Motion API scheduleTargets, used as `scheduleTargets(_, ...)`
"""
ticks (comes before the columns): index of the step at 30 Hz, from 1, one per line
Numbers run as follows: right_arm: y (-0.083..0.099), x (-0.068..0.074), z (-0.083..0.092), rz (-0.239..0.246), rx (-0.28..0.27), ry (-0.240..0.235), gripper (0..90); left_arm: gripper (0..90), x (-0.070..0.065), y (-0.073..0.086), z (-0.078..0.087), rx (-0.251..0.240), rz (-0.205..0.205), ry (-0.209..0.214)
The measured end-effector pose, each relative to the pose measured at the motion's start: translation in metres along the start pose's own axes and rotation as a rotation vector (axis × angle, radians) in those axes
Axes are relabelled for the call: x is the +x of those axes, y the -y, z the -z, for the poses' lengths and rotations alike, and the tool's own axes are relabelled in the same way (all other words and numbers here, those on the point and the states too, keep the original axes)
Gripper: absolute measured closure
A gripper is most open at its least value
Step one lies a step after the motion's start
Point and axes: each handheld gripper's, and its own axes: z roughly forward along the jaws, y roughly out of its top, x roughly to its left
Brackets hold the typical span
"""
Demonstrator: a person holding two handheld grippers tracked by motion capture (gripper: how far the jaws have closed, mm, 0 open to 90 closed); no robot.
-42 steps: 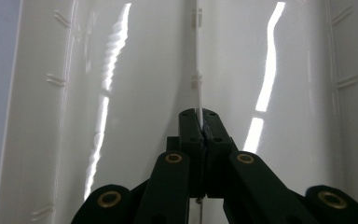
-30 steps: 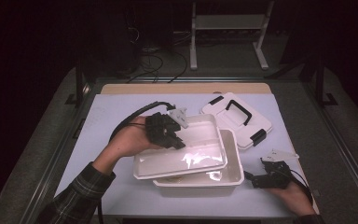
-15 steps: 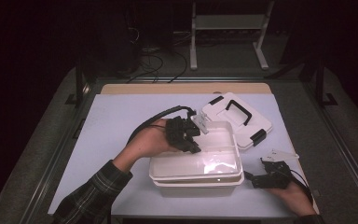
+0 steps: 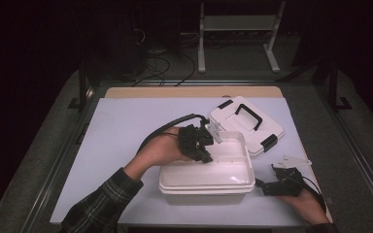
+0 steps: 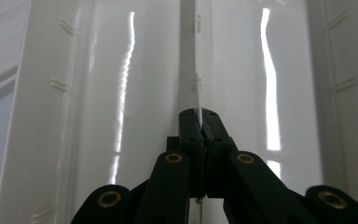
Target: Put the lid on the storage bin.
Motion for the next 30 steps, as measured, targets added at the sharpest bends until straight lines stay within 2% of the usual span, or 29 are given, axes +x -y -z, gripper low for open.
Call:
scheduleTargets(9,0.000,0.000,0.000,0.001,0.000,0.000,12.9,88.6,0.002,0.002,-0.004,-0.003,0.015,0.006)
scheduleTargets(23,0.000,0.000,0.000,0.001,0.000,0.000,12.9,88.1,0.001,0.003,-0.012,0.027,0.013,-0.002)
scheduleTargets(30,0.000,0.000,0.000,0.001,0.000,0.000,12.9,87.8,0.002,0.004,-0.012,0.025,0.017,-0.002)
